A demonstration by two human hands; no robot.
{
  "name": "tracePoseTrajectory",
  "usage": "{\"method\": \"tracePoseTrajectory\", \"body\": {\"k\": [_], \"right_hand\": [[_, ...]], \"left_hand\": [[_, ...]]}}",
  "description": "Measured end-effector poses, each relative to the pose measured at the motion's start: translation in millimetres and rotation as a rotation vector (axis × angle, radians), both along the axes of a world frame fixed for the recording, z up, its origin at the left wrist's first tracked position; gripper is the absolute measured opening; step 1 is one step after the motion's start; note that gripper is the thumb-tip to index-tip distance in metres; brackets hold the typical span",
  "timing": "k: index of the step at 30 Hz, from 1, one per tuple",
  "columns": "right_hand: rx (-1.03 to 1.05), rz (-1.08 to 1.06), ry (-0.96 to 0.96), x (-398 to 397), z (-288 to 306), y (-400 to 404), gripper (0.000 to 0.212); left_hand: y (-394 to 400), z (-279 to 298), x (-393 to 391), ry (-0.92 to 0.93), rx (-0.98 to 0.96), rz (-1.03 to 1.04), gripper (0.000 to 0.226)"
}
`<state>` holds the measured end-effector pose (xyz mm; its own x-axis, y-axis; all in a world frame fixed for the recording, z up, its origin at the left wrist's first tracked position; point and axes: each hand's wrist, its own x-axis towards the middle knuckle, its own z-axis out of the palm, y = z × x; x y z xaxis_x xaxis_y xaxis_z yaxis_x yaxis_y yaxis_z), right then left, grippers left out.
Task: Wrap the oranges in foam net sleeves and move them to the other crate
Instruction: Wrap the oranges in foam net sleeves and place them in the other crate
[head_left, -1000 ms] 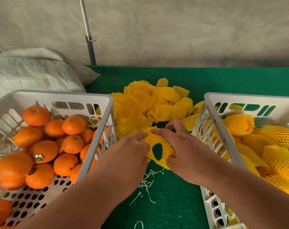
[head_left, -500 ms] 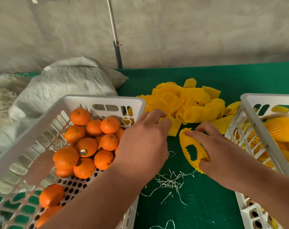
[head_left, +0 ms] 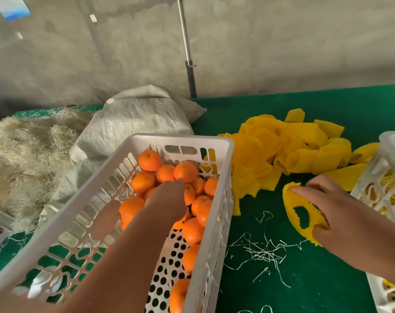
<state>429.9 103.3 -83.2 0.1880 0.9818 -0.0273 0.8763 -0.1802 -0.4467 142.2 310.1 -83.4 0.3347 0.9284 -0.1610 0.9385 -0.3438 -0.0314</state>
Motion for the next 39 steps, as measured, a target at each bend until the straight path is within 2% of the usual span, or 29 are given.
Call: {"method": "tracePoseTrajectory", "body": {"k": [5,9,14,26,33,39], "right_hand": [[-0.018,0.012,0.025,0.9,-2.1,-0.5,0.084],[-0.034,0.008,0.044,0.8,-2.8,-0.4,0.085],[-0.044,0.012,0.048,1.5,-3.4,-0.5,0.083],[-0.038,0.002,0.013,-3.3,3.6,-2.2,0.081],[-0.047,-0.018,-0.008,-5.2,7.1,-1.6,0.080],[-0.052,-0.010,-0.027,-5.9,10.0,-2.2,0.080]], "left_hand": [[-2.0,-10.0,5.2,-0.003,-0.003,-0.003,0.033],[-3.1,-15.2,11.0,-0.150,0.065,0.032,0.054],[-0.7,-30.9,8.4,-0.208,0.141,0.002,0.071],[4.4,-54.2,6.8,-0.270,0.211,0.038,0.062],[4.3,-40.0,13.8,-0.227,0.263,0.032,0.057],[-2.5,-8.7,25.8,-0.240,0.268,0.040,0.066]]}}
